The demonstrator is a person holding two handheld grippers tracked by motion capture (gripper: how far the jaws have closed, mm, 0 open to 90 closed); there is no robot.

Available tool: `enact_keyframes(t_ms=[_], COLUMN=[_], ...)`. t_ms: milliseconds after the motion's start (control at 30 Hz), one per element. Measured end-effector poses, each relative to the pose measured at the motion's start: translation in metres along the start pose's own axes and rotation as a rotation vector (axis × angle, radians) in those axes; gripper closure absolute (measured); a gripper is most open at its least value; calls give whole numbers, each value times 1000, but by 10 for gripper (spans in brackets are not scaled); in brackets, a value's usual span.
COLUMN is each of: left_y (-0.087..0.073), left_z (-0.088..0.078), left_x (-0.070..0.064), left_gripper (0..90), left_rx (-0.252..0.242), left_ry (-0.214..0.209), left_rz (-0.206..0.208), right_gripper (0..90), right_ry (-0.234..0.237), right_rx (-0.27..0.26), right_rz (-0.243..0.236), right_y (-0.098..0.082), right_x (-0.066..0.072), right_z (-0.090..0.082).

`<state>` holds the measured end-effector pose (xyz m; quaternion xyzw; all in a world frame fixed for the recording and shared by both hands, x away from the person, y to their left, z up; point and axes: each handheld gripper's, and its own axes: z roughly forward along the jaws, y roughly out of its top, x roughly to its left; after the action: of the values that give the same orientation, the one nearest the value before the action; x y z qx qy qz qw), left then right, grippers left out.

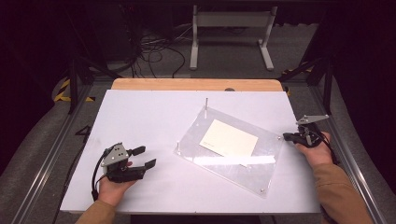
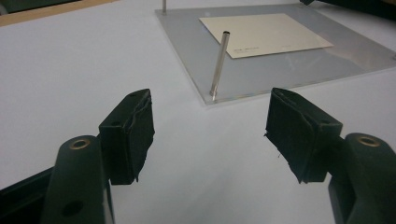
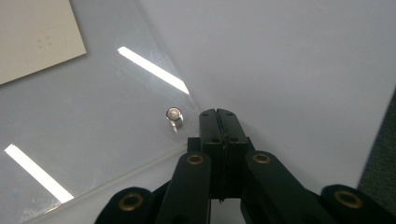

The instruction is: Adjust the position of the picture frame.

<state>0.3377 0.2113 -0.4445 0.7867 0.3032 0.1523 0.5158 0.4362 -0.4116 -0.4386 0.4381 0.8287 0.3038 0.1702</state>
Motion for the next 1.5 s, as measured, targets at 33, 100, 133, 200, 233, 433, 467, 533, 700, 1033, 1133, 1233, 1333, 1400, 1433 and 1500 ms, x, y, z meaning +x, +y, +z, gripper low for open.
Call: enact_keyframes(t_ms=[33, 100, 133, 200, 233, 433, 467, 533, 700, 1033, 1133, 1233, 1333, 1400, 1433, 1500], left_y=[0, 0, 0, 0, 0, 3, 3, 9, 15, 26, 29, 33, 39, 44, 44, 51], left_z=[0, 0, 0, 0, 1, 12, 12, 24, 40, 79, 82, 86, 98, 107, 107, 117], left_x=[0, 0, 0, 0, 0, -4, -4, -4, -2, -6, -6, -10, 2, 12, 12, 23], left_gripper=[323, 323, 323, 323, 323, 328, 333, 352, 392, 648, 742, 843, 845, 845, 846, 845], left_rx=[0, 2, 2, 3, 3, 15, 15, 30, 50, 127, 131, 143, 138, 135, 135, 134], left_ry=[-1, -3, -3, -3, -3, -5, -5, 4, 1, 2, 10, 44, 89, 118, 118, 144], left_rz=[2, 1, 1, 1, 0, -7, -7, -27, -56, -50, -32, 47, 21, -4, -4, -30], right_gripper=[900, 900, 900, 900, 900, 900, 900, 900, 900, 900, 900, 900, 900, 899, 899, 899], right_ry=[8, 53, 61, 46, 51, -3, -3, -13, -15, -14, -17, -15, -14, -16, -16, -14], right_rx=[-1, -5, -3, 10, 19, -16, -16, -10, -12, -30, -29, -35, -38, -36, -36, -34], right_rz=[-3, -13, -31, -65, -66, -43, -43, -30, -37, -33, -26, -25, -28, -25, -25, -20], right_y=[1, 5, 7, 11, 13, 24, 24, 26, 26, 25, 24, 24, 24, 24, 24, 25], right_x=[3, 9, 13, 19, 18, 9, 9, 6, 6, 3, 3, 2, 2, 2, 2, 3], right_z=[1, 4, 6, 8, 9, 12, 12, 19, 23, 16, 15, 12, 12, 13, 13, 14])
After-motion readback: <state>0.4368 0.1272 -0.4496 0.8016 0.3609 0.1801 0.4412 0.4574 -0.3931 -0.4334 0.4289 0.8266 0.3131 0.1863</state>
